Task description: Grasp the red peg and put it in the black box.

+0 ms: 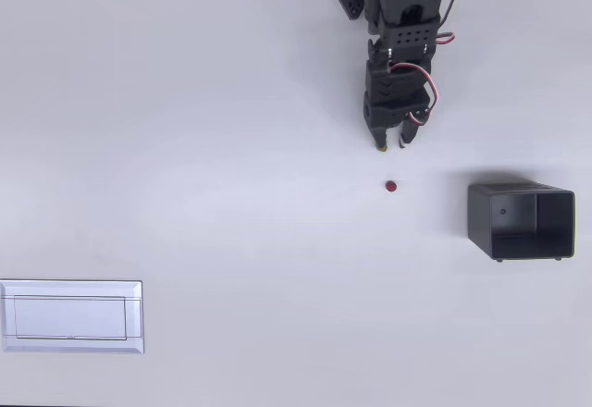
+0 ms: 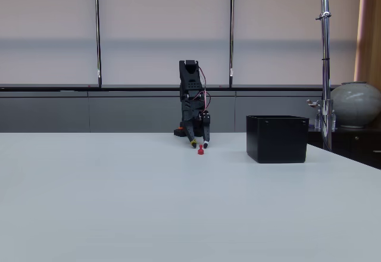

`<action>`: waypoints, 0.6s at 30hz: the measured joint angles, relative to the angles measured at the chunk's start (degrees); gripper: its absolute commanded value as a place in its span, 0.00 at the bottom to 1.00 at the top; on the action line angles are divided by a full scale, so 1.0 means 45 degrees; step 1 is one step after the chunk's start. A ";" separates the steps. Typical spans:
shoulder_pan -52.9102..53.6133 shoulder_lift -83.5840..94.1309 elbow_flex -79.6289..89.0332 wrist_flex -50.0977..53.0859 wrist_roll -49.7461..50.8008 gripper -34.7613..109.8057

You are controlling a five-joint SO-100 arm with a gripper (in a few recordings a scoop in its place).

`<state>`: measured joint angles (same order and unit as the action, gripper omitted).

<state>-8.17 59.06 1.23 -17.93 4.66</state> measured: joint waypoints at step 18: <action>-0.0098 0.4121 -0.0059 -0.5430 0.0664 0.31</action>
<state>-8.61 77.61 0.97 -42.36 7.65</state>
